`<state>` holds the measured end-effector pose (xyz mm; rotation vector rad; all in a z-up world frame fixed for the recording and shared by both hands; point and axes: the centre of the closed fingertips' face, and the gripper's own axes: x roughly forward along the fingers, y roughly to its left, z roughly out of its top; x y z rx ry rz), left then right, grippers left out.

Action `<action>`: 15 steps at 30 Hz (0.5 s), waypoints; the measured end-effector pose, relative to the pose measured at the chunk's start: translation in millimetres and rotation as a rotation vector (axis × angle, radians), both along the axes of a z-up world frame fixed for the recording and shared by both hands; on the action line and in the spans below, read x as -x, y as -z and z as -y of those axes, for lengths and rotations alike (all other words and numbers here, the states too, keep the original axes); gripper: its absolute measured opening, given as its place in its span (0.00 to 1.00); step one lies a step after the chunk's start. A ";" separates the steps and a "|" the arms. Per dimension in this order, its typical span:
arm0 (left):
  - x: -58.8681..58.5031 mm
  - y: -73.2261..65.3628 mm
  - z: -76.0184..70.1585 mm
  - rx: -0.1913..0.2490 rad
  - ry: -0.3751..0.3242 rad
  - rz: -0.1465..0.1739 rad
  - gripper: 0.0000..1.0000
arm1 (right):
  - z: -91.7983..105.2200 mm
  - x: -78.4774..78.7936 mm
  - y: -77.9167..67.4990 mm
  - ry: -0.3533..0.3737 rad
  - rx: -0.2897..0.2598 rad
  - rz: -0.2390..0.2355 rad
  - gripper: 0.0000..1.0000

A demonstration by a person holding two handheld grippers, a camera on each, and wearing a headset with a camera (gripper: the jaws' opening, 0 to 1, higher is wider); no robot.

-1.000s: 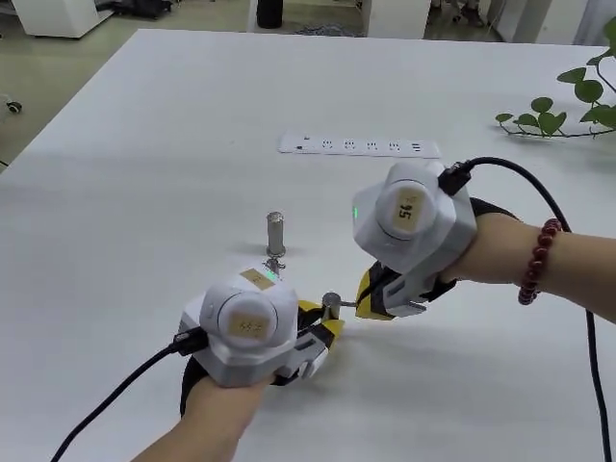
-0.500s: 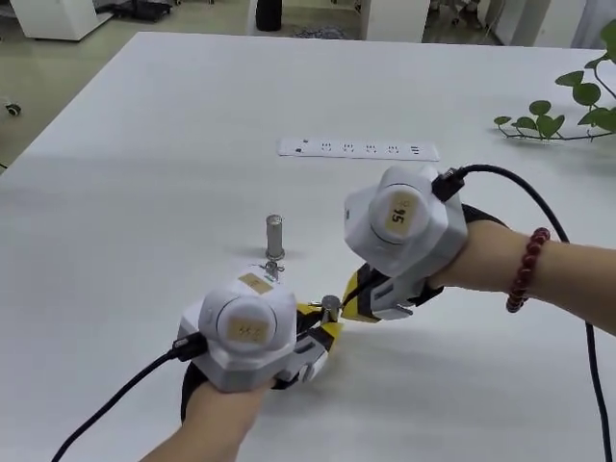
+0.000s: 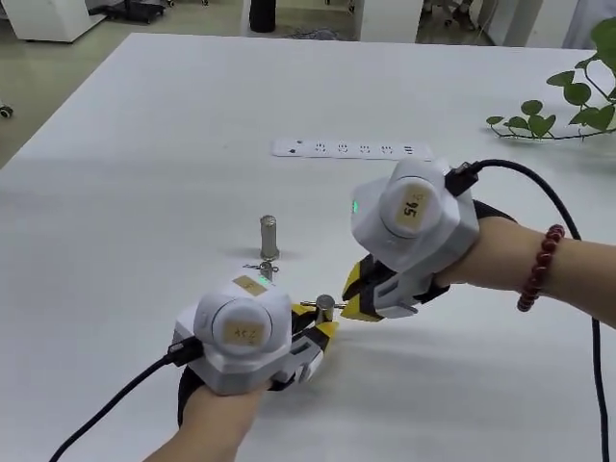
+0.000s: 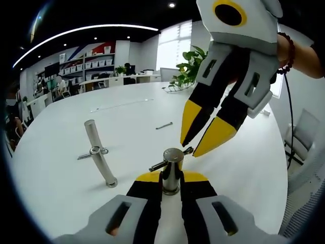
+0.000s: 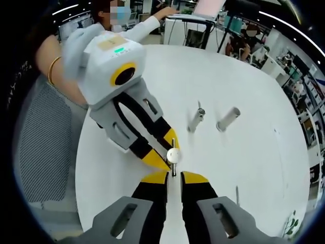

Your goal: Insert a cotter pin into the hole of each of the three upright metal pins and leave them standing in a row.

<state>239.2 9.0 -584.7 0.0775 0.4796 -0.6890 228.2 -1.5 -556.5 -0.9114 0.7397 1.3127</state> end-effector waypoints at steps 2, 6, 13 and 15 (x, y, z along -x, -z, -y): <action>-0.3 -0.1 0.0 0.003 -0.003 -0.001 0.10 | 2.5 -0.5 -0.4 0.007 0.001 0.000 0.03; -0.5 0.1 -0.2 0.004 -0.007 -0.002 0.10 | 4.8 -0.3 0.0 0.013 -0.002 -0.002 0.00; -0.7 0.4 -0.7 0.015 -0.035 -0.005 0.10 | 6.0 0.9 2.6 0.021 -0.010 -0.014 0.00; -0.6 0.6 -0.9 0.018 -0.038 -0.007 0.10 | 6.4 0.7 3.3 0.024 -0.009 -0.015 0.00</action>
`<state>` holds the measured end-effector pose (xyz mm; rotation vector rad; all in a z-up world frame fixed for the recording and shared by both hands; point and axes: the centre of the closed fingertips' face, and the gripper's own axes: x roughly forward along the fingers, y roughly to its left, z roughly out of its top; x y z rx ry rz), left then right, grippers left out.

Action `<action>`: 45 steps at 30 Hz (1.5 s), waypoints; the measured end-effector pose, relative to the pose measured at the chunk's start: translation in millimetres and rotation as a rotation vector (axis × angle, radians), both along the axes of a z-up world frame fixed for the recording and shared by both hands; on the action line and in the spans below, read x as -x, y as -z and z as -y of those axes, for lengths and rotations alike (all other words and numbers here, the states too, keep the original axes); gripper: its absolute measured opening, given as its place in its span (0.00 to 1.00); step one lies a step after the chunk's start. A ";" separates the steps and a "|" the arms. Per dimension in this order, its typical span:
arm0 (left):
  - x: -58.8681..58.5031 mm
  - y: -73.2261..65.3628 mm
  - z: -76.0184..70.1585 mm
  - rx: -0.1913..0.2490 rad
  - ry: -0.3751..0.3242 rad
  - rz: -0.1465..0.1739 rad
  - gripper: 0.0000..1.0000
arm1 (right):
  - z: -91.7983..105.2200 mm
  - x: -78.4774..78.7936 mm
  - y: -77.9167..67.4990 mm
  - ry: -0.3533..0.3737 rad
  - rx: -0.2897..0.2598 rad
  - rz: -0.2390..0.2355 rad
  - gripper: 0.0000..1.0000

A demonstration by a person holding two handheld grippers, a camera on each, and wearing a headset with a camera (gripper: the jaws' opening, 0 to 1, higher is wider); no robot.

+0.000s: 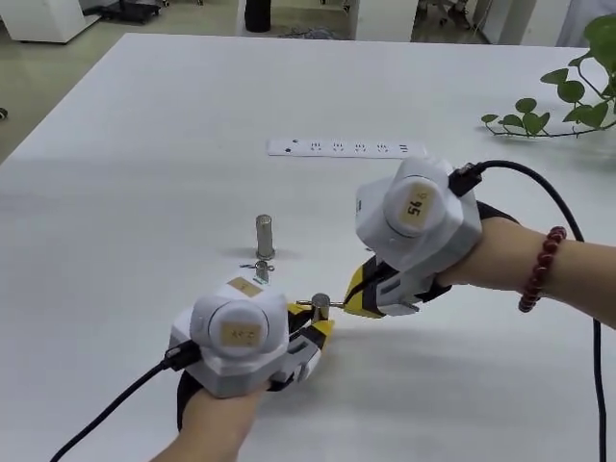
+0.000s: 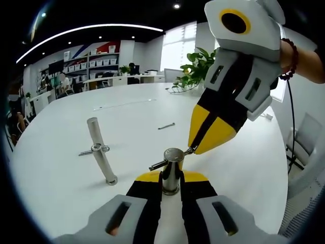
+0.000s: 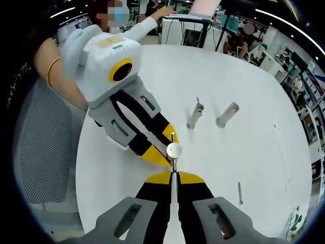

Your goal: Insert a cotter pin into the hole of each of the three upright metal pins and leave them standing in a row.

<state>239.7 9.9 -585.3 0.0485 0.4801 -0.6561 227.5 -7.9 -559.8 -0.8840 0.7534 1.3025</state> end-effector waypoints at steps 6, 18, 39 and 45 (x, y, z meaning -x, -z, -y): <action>-0.5 0.2 0.2 -0.003 -0.006 0.013 0.11 | -2.6 1.4 1.2 0.002 -0.010 -0.013 0.00; -0.6 0.4 0.5 -0.004 -0.007 0.015 0.11 | -4.2 1.0 2.2 0.007 -0.014 -0.013 0.00; 1.7 4.5 -4.6 -0.024 -0.046 0.001 0.13 | 1.0 -1.5 -11.8 0.302 -0.265 -0.117 0.18; 1.0 3.1 -2.9 -0.030 -0.039 0.016 0.12 | 3.2 -1.8 -14.7 0.355 -0.320 -0.146 0.25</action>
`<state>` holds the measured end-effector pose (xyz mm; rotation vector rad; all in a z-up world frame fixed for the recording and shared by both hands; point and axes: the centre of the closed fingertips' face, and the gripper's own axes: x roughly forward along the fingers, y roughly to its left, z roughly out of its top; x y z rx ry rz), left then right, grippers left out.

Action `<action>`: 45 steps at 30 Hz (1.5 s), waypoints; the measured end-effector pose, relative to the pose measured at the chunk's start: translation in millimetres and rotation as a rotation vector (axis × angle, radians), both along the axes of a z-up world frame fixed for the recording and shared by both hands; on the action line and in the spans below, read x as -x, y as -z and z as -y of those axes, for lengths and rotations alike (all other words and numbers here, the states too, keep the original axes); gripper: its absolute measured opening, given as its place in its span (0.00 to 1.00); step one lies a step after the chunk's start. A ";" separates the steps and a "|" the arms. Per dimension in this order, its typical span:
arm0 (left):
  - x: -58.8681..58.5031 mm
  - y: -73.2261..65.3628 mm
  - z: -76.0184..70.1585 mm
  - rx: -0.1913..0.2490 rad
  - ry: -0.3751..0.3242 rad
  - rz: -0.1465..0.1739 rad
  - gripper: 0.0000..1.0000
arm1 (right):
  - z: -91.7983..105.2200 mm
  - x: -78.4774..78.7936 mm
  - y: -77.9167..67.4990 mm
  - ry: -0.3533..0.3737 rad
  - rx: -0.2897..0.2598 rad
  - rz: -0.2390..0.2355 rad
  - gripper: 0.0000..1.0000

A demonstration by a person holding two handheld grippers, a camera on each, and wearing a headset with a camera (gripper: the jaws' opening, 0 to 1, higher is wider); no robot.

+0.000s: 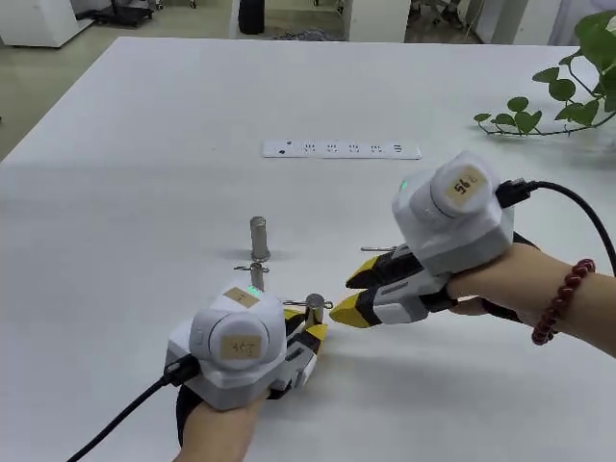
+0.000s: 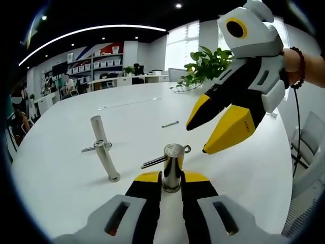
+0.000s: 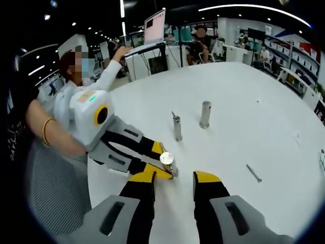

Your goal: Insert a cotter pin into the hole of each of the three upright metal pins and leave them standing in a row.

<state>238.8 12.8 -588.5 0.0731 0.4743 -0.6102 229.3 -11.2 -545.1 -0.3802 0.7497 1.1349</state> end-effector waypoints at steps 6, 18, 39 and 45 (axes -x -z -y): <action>-0.4 0.0 0.6 -0.001 -0.011 0.005 0.10 | 4.1 2.4 0.9 0.024 -0.006 -0.008 0.28; -0.9 -0.4 1.2 -0.019 0.002 0.027 0.09 | 11.3 5.1 7.1 0.065 -0.026 -0.056 0.28; -18.8 -9.6 0.6 -0.021 0.021 0.055 0.09 | 16.1 4.3 2.7 0.102 -0.052 -0.069 0.27; -25.1 -10.2 -0.2 -0.018 0.017 0.054 0.09 | 17.8 4.3 3.7 0.112 -0.058 -0.077 0.26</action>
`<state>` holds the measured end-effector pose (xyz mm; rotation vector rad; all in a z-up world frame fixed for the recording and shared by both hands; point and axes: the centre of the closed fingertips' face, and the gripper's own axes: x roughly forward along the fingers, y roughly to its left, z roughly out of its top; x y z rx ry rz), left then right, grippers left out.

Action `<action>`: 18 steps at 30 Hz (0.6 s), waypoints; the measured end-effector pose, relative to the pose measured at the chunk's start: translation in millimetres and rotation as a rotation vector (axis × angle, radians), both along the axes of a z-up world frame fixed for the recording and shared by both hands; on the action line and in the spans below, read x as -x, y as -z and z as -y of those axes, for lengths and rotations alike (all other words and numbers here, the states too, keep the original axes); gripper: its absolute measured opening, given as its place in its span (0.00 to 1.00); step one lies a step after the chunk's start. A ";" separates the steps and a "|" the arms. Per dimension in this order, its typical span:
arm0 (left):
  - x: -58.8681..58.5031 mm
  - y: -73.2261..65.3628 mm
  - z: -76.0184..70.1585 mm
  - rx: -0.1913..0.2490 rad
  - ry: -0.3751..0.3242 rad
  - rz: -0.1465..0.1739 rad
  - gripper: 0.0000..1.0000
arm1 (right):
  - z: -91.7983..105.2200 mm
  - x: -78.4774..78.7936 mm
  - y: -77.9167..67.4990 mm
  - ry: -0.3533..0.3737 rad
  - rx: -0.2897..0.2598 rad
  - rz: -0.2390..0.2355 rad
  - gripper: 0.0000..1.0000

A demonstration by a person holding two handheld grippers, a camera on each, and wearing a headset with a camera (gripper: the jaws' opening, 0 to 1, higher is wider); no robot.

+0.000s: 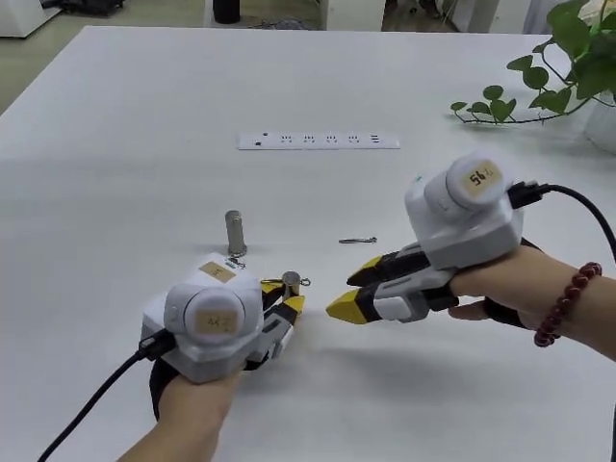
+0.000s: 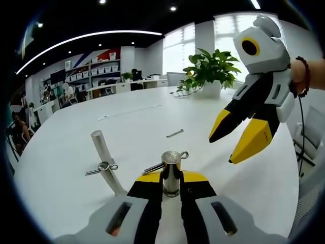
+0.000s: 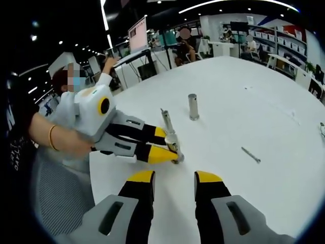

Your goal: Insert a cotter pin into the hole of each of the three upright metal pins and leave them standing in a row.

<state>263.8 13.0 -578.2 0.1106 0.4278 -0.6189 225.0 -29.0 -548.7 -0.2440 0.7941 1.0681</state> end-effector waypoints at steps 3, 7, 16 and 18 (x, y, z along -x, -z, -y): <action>-2.9 -0.2 -0.4 0.005 -0.006 -0.002 0.09 | 0.7 -0.1 0.0 0.003 -0.002 -0.001 0.26; -7.6 -0.5 0.2 0.010 -0.012 0.000 0.09 | 1.9 -1.7 -0.1 0.007 -0.003 -0.001 0.26; -14.4 -0.6 0.6 0.008 -0.022 0.002 0.09 | 5.2 -2.7 0.8 0.022 -0.010 -0.004 0.25; -15.2 -0.7 0.8 0.010 -0.023 0.002 0.09 | 5.8 -2.4 1.9 0.024 -0.009 -0.007 0.25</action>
